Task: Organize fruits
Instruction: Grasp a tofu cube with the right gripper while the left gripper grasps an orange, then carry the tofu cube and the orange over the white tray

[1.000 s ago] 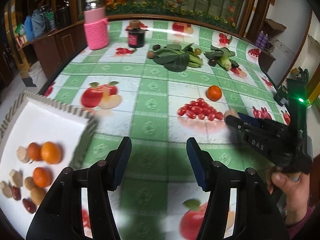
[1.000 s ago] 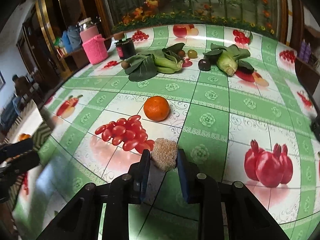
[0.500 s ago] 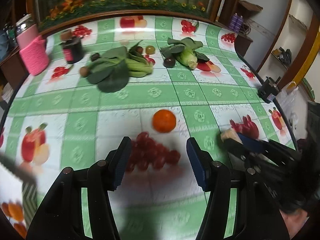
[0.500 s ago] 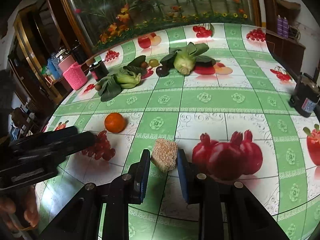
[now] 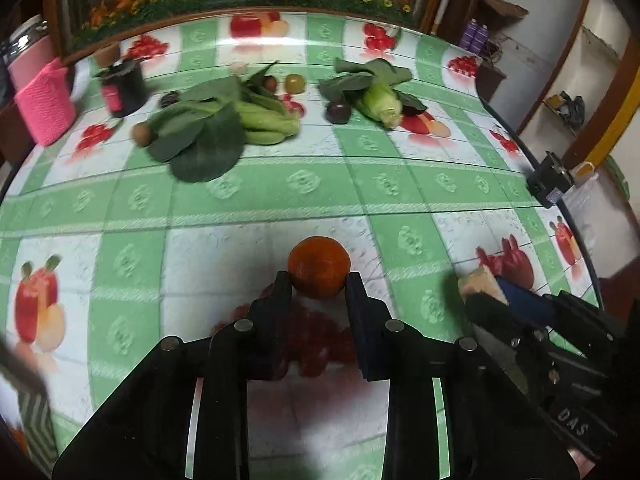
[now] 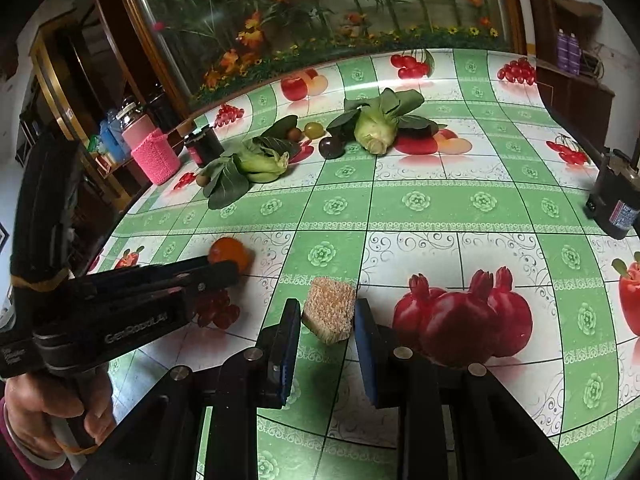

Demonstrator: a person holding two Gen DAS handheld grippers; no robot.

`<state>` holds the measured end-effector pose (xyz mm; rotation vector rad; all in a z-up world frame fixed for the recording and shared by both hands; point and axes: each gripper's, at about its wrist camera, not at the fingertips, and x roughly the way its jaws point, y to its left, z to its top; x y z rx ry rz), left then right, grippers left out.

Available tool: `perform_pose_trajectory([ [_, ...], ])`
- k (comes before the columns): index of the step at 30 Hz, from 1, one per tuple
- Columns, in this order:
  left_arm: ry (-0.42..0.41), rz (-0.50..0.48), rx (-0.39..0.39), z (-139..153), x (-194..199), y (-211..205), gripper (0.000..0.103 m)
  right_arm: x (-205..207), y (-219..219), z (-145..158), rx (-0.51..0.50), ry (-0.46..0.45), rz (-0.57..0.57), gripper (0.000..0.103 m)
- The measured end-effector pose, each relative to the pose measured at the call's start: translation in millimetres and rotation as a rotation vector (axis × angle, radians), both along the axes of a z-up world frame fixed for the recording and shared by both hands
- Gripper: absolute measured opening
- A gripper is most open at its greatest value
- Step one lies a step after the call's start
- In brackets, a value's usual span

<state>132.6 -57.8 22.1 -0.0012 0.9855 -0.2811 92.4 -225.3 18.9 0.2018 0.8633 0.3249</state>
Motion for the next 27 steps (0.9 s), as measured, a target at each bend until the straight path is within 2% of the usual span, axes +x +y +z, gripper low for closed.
perform_pose_trajectory([
  [8, -0.028, 0.036, -0.014, 18.3, -46.9, 33.1, 0.026, -7.3, 18.3, 3.7, 0.002, -0.016, 0.070, 0.026],
  [14, -0.039, 0.039, -0.023, 28.6, -91.7, 59.3, 0.026, -14.6, 27.8, 4.4, 0.043, -0.008, 0.095, 0.026],
  [17, -0.054, 0.044, -0.022, 34.4, -116.0, 75.6, 0.026, -22.9, 45.6, 12.6, 0.051, -0.022, 0.136, 0.026],
  [27, -0.082, 0.184, -0.046, 49.4, -180.7, 159.6, 0.026, -77.9, 135.4, 28.7, 0.034, -0.055, 0.336, 0.026],
])
